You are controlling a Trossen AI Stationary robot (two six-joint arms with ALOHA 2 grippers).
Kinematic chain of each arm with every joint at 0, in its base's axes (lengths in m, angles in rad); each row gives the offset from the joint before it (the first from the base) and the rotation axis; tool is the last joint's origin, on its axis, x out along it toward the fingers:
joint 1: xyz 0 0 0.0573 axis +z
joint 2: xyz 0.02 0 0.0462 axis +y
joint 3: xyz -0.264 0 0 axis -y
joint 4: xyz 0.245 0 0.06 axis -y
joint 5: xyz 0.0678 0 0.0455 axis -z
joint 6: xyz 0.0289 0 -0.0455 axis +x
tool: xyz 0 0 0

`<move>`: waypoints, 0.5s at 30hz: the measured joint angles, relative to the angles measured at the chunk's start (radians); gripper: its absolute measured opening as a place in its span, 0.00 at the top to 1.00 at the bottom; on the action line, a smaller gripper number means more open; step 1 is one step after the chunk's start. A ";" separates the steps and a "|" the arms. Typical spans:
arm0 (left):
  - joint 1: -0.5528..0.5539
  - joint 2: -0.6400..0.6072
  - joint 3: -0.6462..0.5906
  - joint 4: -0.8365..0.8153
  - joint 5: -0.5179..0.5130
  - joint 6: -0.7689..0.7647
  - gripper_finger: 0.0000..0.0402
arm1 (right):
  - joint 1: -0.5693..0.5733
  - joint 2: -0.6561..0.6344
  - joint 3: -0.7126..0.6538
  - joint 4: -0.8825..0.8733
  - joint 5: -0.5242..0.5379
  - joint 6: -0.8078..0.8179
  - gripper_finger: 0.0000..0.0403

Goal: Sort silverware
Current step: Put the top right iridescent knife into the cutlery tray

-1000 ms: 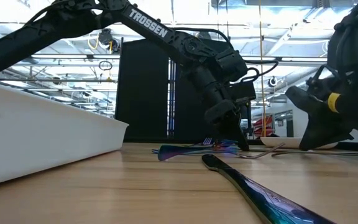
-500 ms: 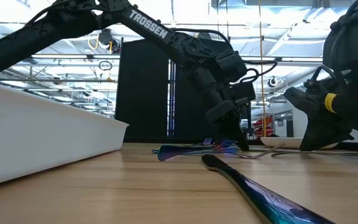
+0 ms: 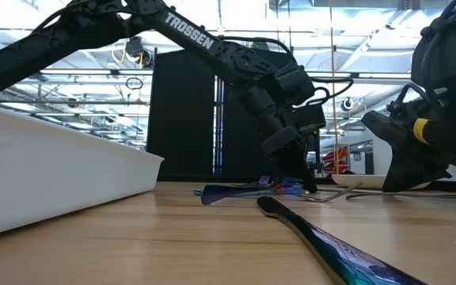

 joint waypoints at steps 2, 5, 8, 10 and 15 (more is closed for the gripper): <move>0.000 0.000 0.000 0.000 0.000 0.000 0.57 | 0.000 0.000 0.000 0.000 0.000 0.002 1.00; 0.001 0.000 0.000 0.000 -0.009 0.000 0.57 | 0.000 0.000 0.000 0.000 0.000 0.002 1.00; 0.001 0.000 0.000 -0.002 -0.022 0.001 0.57 | 0.000 0.001 0.000 0.000 0.000 0.003 1.00; 0.001 0.000 0.000 -0.004 -0.029 0.001 0.57 | 0.000 0.001 -0.001 0.001 -0.001 0.003 1.00; 0.000 0.000 0.001 -0.008 -0.051 0.001 0.61 | 0.000 0.001 -0.001 0.002 0.000 0.003 1.00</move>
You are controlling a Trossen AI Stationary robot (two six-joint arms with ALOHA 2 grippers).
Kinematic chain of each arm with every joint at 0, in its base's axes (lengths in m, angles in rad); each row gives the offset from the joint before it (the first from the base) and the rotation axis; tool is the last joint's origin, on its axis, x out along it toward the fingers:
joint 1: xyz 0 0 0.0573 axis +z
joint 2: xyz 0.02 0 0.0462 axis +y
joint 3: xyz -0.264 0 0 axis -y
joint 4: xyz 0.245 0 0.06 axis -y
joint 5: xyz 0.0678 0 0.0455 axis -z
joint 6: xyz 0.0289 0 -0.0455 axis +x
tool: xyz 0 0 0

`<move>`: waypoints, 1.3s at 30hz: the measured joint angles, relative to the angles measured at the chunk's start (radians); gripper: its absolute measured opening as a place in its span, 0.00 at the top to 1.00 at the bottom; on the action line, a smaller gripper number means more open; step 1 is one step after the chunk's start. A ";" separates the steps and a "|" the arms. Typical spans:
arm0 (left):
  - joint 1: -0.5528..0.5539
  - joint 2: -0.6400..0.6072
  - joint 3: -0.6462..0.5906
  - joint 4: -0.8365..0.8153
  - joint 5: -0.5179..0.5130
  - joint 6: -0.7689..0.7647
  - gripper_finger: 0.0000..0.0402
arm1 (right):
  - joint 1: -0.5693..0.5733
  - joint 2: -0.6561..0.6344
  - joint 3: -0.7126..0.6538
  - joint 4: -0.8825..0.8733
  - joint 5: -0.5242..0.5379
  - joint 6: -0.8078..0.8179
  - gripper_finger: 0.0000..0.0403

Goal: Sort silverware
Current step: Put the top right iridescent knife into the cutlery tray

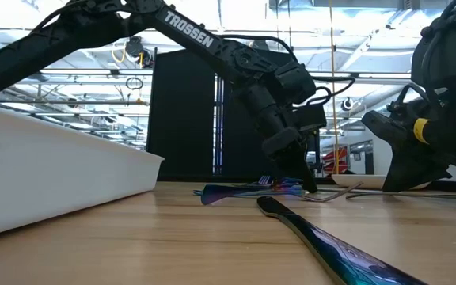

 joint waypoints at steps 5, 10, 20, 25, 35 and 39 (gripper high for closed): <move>0.001 0.008 0.002 0.001 -0.009 -0.001 0.70 | 0.000 0.000 0.000 0.002 0.000 0.000 1.00; 0.001 0.019 0.003 0.005 -0.020 -0.022 0.79 | 0.000 0.001 0.000 0.005 0.000 0.000 1.00; 0.002 0.004 0.009 0.007 -0.024 -0.028 0.89 | 0.001 0.001 0.000 0.007 0.003 -0.008 1.00; 0.002 0.004 0.026 -0.011 -0.032 -0.027 0.90 | 0.009 -0.015 -0.002 0.005 0.027 -0.018 1.00; 0.000 0.004 0.027 -0.011 -0.029 -0.027 0.90 | 0.076 -0.082 -0.003 0.008 0.195 -0.184 1.00; -0.005 0.004 0.028 -0.011 -0.028 -0.023 0.90 | 0.071 -0.089 -0.003 0.012 0.237 -0.367 1.00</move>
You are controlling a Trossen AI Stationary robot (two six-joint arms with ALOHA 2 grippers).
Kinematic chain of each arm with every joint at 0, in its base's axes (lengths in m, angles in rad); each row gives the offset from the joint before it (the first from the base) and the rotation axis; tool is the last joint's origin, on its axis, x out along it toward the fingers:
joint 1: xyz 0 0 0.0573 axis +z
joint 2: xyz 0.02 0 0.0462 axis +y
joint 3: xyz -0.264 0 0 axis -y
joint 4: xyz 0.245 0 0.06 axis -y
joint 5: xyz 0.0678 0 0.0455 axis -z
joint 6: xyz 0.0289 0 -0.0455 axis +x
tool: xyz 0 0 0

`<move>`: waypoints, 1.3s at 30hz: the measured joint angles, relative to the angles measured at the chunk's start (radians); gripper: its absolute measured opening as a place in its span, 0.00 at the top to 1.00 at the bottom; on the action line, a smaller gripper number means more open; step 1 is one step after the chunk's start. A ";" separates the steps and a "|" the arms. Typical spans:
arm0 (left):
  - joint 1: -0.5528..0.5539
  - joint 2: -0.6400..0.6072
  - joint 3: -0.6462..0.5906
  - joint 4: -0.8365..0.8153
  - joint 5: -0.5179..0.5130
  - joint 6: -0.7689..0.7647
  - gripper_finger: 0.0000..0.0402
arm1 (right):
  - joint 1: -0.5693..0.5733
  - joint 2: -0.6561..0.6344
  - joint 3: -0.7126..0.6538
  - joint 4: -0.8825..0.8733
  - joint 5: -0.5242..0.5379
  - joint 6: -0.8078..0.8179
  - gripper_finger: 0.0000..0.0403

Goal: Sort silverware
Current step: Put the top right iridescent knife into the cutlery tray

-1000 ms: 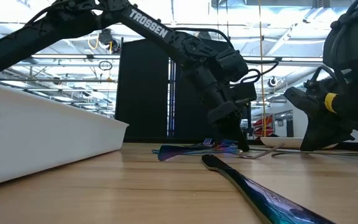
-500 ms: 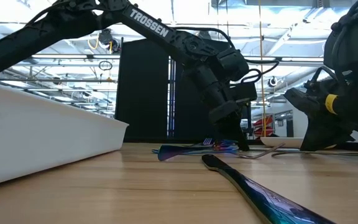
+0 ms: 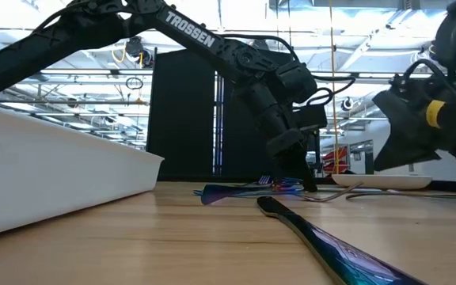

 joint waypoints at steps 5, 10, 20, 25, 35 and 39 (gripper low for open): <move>-0.010 -0.001 0.000 0.001 0.000 0.005 0.90 | -0.035 0.000 0.001 0.015 -0.027 -0.099 1.00; -0.019 -0.009 0.000 -0.007 0.000 0.005 0.90 | -0.083 0.000 0.001 0.078 -0.029 -0.279 0.96; -0.048 -0.035 0.000 -0.026 0.008 0.025 0.90 | -0.197 0.002 0.002 0.244 -0.112 -0.684 0.67; -0.053 -0.040 0.000 -0.023 0.008 0.025 0.90 | -0.249 0.034 0.002 0.333 -0.238 -0.801 0.63; -0.020 -0.082 0.001 -0.174 0.036 0.024 0.90 | -0.301 0.080 0.002 0.396 -0.261 -0.848 0.64; 0.023 -0.148 -0.027 -0.244 0.163 0.008 0.90 | -0.278 0.080 0.002 0.399 -0.259 -0.832 0.68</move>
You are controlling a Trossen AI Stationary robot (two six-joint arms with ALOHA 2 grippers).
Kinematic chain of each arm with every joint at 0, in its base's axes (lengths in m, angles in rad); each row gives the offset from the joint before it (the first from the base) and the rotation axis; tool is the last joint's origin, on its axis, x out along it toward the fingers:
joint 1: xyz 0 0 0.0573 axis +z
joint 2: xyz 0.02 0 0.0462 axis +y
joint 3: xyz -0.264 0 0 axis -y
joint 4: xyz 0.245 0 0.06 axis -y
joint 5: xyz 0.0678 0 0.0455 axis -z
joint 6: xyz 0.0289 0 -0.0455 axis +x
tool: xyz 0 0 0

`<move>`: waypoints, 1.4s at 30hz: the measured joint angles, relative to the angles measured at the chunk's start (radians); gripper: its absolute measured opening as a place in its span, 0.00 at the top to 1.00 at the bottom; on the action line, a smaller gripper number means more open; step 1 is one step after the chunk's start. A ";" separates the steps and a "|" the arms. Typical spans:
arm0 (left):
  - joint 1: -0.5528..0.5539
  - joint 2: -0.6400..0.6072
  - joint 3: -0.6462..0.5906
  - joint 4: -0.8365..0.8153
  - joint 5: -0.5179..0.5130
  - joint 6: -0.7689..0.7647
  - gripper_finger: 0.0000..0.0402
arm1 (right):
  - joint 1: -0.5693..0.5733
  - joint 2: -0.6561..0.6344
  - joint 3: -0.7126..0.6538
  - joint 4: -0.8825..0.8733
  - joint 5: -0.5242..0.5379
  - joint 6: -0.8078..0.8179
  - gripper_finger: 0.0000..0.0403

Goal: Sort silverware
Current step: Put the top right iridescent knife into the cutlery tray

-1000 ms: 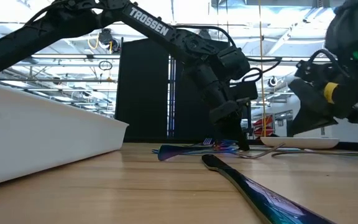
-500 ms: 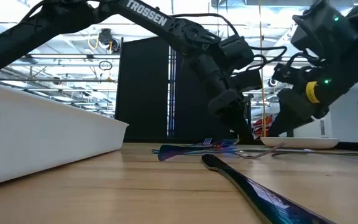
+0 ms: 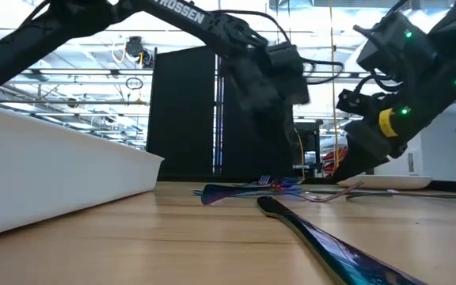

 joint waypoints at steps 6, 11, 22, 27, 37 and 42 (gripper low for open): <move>0.052 -0.121 -0.188 0.040 0.029 -0.012 0.90 | 0.046 0.000 0.000 0.005 0.004 0.063 0.74; 0.069 -0.231 -0.444 0.290 -0.050 -0.071 0.90 | 0.091 0.000 0.000 0.000 0.032 0.104 0.79; 0.063 -0.264 -0.629 0.521 -0.209 -0.118 0.90 | 0.116 0.000 0.000 0.000 0.059 0.107 0.85; 0.063 -0.263 -0.641 0.522 -0.212 -0.118 0.90 | 0.115 0.000 0.000 -0.001 0.064 0.105 0.85; 0.061 -0.263 -0.682 0.586 -0.212 -0.118 0.90 | 0.115 0.000 0.000 0.004 0.070 0.107 0.85; 0.060 -0.258 -0.689 0.586 -0.212 -0.118 0.90 | 0.115 0.000 0.000 0.005 0.070 0.115 0.85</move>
